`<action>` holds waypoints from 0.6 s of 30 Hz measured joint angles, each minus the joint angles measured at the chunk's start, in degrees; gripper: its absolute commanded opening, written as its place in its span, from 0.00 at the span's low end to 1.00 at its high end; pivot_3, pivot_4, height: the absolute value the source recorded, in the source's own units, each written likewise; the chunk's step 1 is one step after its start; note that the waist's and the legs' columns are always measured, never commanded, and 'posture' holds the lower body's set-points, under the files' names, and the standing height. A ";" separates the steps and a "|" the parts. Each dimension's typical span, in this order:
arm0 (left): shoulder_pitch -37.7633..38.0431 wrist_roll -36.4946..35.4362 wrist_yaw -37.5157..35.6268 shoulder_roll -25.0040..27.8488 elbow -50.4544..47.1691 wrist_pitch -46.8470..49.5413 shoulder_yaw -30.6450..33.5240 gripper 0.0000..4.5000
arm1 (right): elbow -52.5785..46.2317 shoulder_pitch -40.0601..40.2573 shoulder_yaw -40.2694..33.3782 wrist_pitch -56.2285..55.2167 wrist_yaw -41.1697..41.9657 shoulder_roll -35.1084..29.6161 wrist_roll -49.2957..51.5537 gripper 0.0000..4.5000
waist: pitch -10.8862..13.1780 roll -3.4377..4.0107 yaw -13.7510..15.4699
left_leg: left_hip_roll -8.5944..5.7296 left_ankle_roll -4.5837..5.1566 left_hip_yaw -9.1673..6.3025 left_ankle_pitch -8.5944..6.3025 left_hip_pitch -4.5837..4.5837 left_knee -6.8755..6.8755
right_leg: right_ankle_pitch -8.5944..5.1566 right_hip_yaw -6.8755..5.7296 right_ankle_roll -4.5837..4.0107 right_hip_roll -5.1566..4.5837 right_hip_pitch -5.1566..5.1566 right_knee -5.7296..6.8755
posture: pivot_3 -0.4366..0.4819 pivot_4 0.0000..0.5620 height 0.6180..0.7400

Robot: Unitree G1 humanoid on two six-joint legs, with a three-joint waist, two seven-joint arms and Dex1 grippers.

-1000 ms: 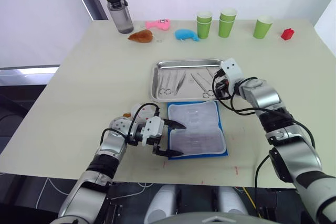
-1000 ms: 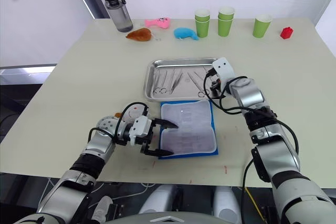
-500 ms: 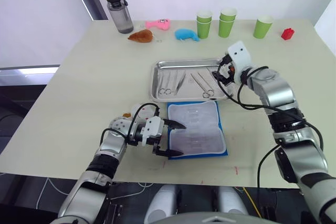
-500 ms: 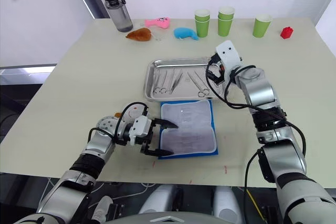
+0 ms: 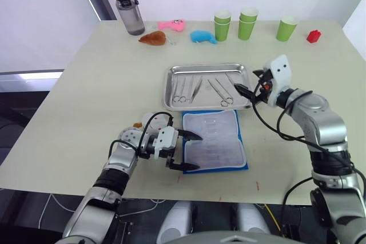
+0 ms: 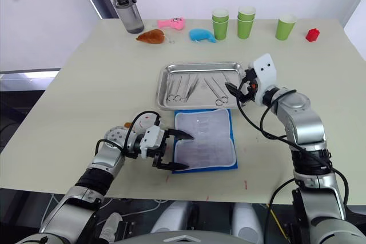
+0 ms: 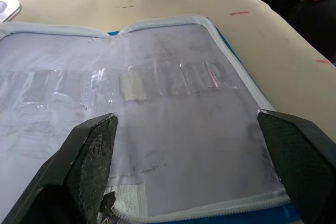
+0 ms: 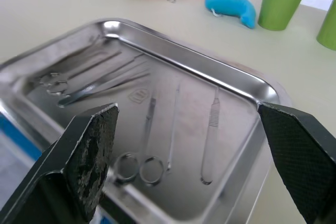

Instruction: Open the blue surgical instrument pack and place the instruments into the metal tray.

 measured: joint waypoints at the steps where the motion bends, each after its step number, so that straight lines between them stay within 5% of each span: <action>1: 0.63 -0.69 0.03 0.02 -1.50 1.10 0.23 1.00 | -1.05 1.83 -0.40 -0.68 0.60 -0.65 0.59 0.98 | 0.02 -0.04 0.00 | 0.00 -0.02 -0.03 0.01 -0.32 0.13 | 0.00 -0.01 0.01 0.02 -0.28 0.04 | 0.48 0.27 0.95; 18: 2.76 -15.36 15.20 3.69 -26.09 26.90 12.34 1.00 | -6.48 21.84 -10.25 -15.53 9.83 -4.68 10.59 0.98 | 0.73 -0.77 -0.26 | 0.06 -0.35 0.04 0.20 -0.97 0.26 | 0.01 0.11 0.01 0.09 -0.95 0.12 | 0.48 0.27 0.95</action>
